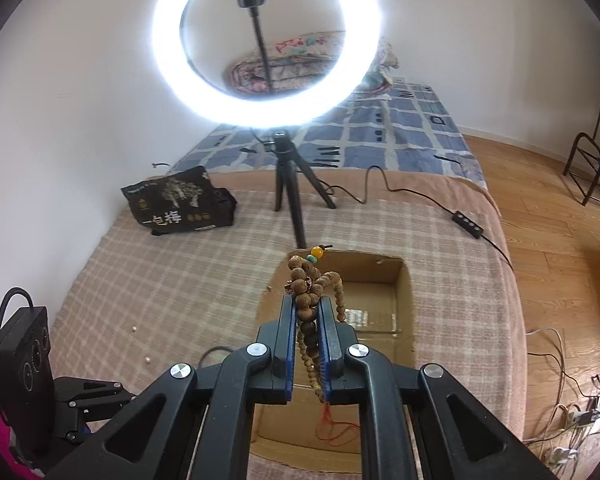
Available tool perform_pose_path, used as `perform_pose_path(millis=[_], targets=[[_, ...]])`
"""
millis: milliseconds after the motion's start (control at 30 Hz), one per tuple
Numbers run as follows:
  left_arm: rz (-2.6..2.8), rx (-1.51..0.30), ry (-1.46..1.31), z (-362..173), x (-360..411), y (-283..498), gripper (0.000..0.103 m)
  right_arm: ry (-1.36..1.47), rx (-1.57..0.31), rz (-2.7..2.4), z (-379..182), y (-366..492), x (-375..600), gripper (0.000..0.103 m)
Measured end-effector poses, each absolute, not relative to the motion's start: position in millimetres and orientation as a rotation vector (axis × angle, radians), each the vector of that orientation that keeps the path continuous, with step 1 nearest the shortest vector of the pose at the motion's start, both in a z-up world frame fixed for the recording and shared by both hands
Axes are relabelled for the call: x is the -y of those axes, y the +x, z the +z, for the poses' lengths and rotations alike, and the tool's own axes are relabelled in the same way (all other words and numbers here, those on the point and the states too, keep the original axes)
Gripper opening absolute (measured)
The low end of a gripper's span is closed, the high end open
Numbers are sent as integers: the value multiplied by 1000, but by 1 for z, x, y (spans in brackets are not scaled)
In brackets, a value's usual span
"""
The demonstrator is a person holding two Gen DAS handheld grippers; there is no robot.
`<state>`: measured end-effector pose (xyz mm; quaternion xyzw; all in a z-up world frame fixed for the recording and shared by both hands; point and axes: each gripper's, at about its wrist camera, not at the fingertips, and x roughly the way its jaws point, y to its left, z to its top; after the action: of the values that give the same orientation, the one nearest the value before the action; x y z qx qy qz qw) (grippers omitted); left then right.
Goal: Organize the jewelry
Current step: 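Lift both held pieces over the cardboard box and open both tools to drop them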
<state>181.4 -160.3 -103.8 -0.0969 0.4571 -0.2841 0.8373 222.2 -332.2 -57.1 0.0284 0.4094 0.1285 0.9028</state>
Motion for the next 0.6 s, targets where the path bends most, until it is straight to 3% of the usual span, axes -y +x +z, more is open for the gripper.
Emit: perform_pose_path(millis=[600], targets=[[-595,-1049,-172,-139,191,188,5,56,-935,202,-113,221,357,8]])
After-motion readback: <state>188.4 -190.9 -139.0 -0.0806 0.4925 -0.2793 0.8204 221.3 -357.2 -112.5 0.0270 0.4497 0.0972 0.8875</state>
